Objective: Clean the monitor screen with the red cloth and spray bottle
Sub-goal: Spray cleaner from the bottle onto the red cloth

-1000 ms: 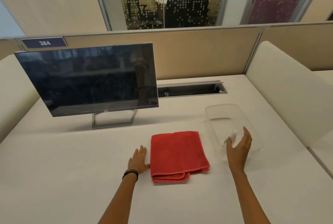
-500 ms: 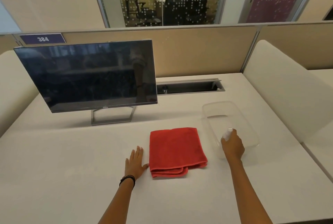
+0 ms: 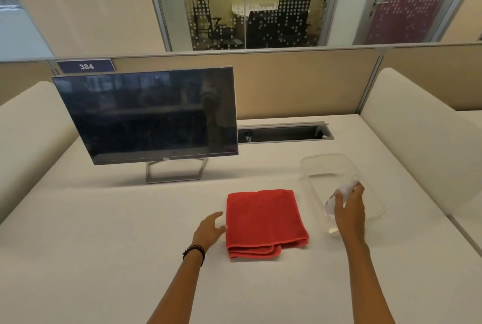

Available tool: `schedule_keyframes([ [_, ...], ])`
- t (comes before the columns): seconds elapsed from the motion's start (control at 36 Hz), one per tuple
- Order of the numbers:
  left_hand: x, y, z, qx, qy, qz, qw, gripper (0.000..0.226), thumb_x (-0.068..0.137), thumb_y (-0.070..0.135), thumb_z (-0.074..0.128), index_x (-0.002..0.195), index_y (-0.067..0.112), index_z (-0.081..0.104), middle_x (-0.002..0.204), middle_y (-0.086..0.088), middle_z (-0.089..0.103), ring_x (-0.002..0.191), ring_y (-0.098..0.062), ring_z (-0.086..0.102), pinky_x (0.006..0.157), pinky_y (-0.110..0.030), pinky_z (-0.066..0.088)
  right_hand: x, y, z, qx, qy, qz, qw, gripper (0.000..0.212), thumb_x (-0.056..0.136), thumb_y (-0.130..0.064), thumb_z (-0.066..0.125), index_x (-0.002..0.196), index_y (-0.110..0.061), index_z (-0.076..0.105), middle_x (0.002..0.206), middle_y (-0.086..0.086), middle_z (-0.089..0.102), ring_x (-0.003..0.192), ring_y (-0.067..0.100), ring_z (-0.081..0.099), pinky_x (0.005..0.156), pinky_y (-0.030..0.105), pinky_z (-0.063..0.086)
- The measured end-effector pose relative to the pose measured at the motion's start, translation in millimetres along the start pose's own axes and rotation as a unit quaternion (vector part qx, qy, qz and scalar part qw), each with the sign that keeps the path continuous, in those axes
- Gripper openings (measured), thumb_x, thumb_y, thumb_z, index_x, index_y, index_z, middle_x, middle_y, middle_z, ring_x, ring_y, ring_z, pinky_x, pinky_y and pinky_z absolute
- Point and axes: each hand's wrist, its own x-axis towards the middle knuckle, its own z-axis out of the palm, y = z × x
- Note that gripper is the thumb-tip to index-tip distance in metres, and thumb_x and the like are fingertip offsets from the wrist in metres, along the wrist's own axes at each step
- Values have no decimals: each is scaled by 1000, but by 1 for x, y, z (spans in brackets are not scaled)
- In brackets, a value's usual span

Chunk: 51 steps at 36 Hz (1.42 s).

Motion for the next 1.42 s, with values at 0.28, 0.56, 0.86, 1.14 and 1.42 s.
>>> schedule_keyframes([
  [0.28,-21,99,-5,-199,31,166,965,32,91,18,54,123,18,57,125,0,59,105,-5,55,83,-6,42,-16,-34,0,121,-86,-50,988,46,98,-24,41,142,-19,28,110,16,61,78,21,61,67,28,52],
  [0.56,-41,135,8,-280,-60,194,938,36,94,30,50,128,19,54,126,4,60,114,-4,55,93,-15,41,-60,-61,22,200,-275,-76,937,29,96,-27,45,125,-27,38,86,5,66,58,11,60,53,25,52],
  [0.86,-41,126,7,-350,24,192,916,23,90,22,58,110,15,65,105,-1,69,93,-2,64,74,-9,51,-68,-69,24,256,-371,-58,891,30,94,-36,46,123,-30,40,86,4,68,59,17,63,51,24,51],
  [1.14,-37,119,-2,-389,60,170,904,19,88,28,60,106,22,65,103,5,67,98,-9,60,88,-24,50,-77,-72,32,301,-415,-43,857,41,91,-37,49,131,-37,40,85,5,69,58,16,62,49,23,50],
  [1.42,-25,91,-12,-434,140,113,883,18,88,27,60,105,22,64,101,0,69,88,-11,67,71,-15,48,-77,-67,34,260,-435,-47,861,28,96,-31,44,124,-28,48,83,7,65,67,5,62,60,20,49],
])
